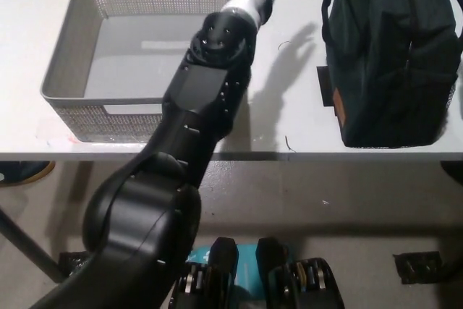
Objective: Use both hands to pick up a lunch bag on the right hand side and place it into a container on the left hand side
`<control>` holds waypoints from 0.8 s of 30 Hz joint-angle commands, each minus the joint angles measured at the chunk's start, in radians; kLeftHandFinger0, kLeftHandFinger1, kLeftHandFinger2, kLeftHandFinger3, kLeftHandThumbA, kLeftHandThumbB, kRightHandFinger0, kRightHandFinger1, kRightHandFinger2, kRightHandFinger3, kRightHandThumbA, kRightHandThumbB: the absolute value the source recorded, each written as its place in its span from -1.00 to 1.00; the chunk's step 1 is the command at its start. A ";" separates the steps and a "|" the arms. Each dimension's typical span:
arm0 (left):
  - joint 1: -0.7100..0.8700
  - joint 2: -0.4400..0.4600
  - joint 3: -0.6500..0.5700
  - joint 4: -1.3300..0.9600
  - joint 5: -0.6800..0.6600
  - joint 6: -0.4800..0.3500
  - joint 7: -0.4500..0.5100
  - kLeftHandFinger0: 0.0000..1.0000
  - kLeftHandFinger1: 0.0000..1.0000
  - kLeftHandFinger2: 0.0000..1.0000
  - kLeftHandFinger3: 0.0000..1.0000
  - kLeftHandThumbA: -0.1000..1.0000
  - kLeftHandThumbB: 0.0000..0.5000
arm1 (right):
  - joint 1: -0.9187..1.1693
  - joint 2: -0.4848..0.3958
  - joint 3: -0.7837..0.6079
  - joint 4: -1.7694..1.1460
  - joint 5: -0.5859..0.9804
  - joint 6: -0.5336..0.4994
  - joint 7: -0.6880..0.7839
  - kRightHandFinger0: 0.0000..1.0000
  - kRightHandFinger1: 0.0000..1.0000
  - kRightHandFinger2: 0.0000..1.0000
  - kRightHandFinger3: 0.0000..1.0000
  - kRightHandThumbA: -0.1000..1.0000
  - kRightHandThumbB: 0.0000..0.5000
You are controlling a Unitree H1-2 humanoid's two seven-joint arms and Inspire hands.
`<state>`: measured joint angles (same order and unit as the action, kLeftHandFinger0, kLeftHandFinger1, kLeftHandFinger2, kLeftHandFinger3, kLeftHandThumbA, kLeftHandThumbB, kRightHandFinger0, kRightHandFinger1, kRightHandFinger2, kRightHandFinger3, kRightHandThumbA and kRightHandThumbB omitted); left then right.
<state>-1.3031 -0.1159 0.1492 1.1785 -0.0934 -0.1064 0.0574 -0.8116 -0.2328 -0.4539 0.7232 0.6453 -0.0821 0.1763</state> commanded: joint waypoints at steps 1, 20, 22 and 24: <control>-0.108 -0.051 0.029 0.043 -0.008 -0.116 0.197 1.00 1.00 1.00 1.00 1.00 0.39 | -0.056 -0.001 0.011 -0.038 0.006 -0.041 0.062 1.00 1.00 1.00 1.00 1.00 0.26; 0.006 -0.094 -0.116 0.168 0.065 -0.029 0.038 1.00 1.00 1.00 1.00 1.00 0.96 | -0.088 0.028 0.030 0.080 -0.020 -0.090 0.086 1.00 1.00 1.00 1.00 1.00 0.25; 0.027 -0.101 -0.150 0.175 0.079 -0.031 0.033 1.00 1.00 1.00 1.00 1.00 0.93 | -0.099 0.038 0.039 0.147 -0.041 -0.104 0.070 1.00 1.00 1.00 1.00 1.00 0.22; 0.039 -0.101 -0.175 0.179 0.093 -0.026 0.040 1.00 1.00 1.00 1.00 1.00 0.92 | -0.117 0.044 0.055 0.220 -0.063 -0.128 0.069 1.00 1.00 1.00 1.00 1.00 0.01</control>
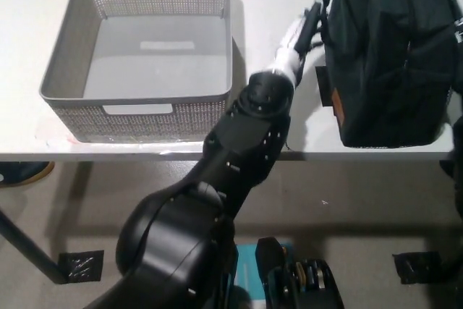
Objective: Use both hands to pick up a lunch bag on the right hand side and place it into a container on the left hand side
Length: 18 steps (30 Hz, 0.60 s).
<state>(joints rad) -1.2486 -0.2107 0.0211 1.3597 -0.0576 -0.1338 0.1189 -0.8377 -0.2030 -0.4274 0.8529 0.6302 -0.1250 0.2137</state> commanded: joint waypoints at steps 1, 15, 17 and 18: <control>-0.010 -0.004 -0.055 -0.002 0.059 0.003 -0.022 1.00 1.00 1.00 1.00 1.00 0.93 | -0.103 0.018 0.033 0.125 -0.054 -0.091 0.029 1.00 1.00 1.00 1.00 1.00 -0.01; -0.003 0.005 -0.167 0.028 0.119 0.041 -0.060 1.00 1.00 1.00 1.00 1.00 0.91 | -0.203 0.088 0.120 0.395 -0.136 -0.060 -0.016 1.00 1.00 1.00 1.00 1.00 0.22; -0.016 -0.007 -0.178 0.028 0.121 0.043 -0.073 1.00 1.00 1.00 1.00 1.00 0.83 | -0.195 0.097 0.110 0.356 -0.114 -0.060 0.010 1.00 1.00 1.00 1.00 1.00 0.17; -0.022 -0.008 -0.179 0.029 0.119 0.046 -0.077 1.00 1.00 1.00 1.00 1.00 0.82 | -0.197 0.097 0.106 0.352 -0.109 -0.060 0.014 1.00 1.00 1.00 1.00 1.00 0.18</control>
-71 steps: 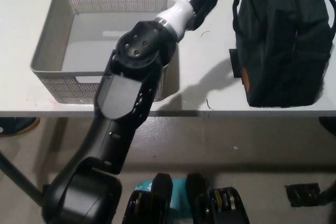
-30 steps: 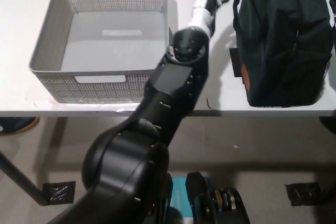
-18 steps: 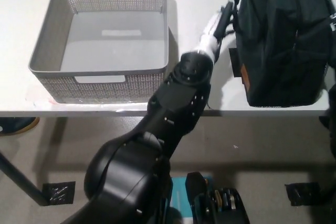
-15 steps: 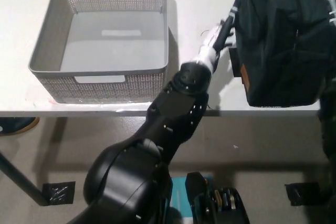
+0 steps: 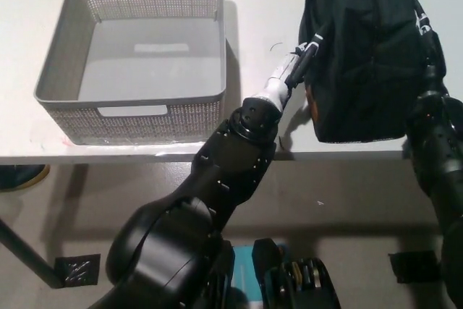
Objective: Use both hands to pick up a lunch bag on the right hand side and place it into a container on the left hand side
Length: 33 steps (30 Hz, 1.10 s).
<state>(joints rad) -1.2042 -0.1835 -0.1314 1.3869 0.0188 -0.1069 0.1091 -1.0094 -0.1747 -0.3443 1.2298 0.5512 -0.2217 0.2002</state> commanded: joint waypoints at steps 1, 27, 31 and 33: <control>-0.076 -0.043 -0.036 0.003 0.048 0.021 -0.073 1.00 1.00 1.00 1.00 1.00 0.78 | -0.017 0.070 0.020 -0.049 -0.020 0.035 0.051 1.00 1.00 1.00 1.00 1.00 0.06; -0.176 -0.143 -0.033 -0.028 0.009 0.005 -0.217 1.00 1.00 1.00 1.00 1.00 0.39 | 0.249 0.078 0.088 -0.711 -0.183 0.115 -0.219 1.00 1.00 1.00 1.00 1.00 -0.37; -0.208 -0.135 -0.008 -0.030 0.004 0.012 -0.217 1.00 1.00 1.00 1.00 1.00 0.26 | 0.231 0.086 0.099 -0.739 -0.181 0.146 -0.245 1.00 1.00 1.00 1.00 1.00 -0.60; -0.218 -0.129 0.005 -0.030 -0.002 0.011 -0.229 1.00 1.00 1.00 1.00 1.00 0.29 | 0.218 0.083 0.106 -0.751 -0.187 0.178 -0.262 1.00 1.00 1.00 1.00 1.00 -0.56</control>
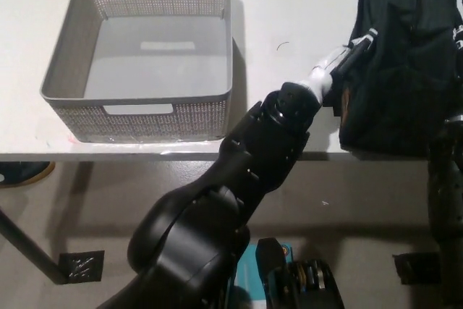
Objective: Use both hands to pick up a lunch bag on the right hand side and place it into a container on the left hand side
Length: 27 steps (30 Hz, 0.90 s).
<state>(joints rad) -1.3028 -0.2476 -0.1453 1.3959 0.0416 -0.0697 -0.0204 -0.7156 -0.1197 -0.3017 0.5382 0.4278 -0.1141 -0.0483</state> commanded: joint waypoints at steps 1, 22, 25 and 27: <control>-0.125 -0.063 0.029 -0.037 -0.031 -0.023 -0.105 1.00 1.00 1.00 1.00 1.00 0.29 | -0.084 0.023 0.069 -0.060 -0.070 0.079 -0.019 1.00 1.00 1.00 1.00 1.00 -0.62; -0.230 0.063 0.274 -0.019 -0.161 0.095 -0.100 1.00 1.00 1.00 1.00 1.00 0.52 | -0.443 -0.016 0.177 0.265 -0.157 0.207 -0.012 1.00 1.00 1.00 1.00 1.00 -1.00; -0.249 0.072 0.282 -0.021 -0.166 0.084 -0.098 1.00 1.00 1.00 1.00 1.00 0.40 | -0.477 -0.019 0.176 0.294 -0.162 0.199 -0.014 1.00 1.00 1.00 1.00 1.00 -1.00; -0.268 0.080 0.279 -0.023 -0.161 0.077 -0.090 1.00 1.00 1.00 1.00 1.00 0.44 | -0.502 -0.025 0.183 0.298 -0.174 0.200 -0.015 1.00 1.00 1.00 1.00 1.00 -1.00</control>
<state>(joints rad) -1.4082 -0.1320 0.1285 1.4106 -0.0942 0.0428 -0.0547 -1.0979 -0.1721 -0.1528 0.8245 0.2907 0.0910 -0.1020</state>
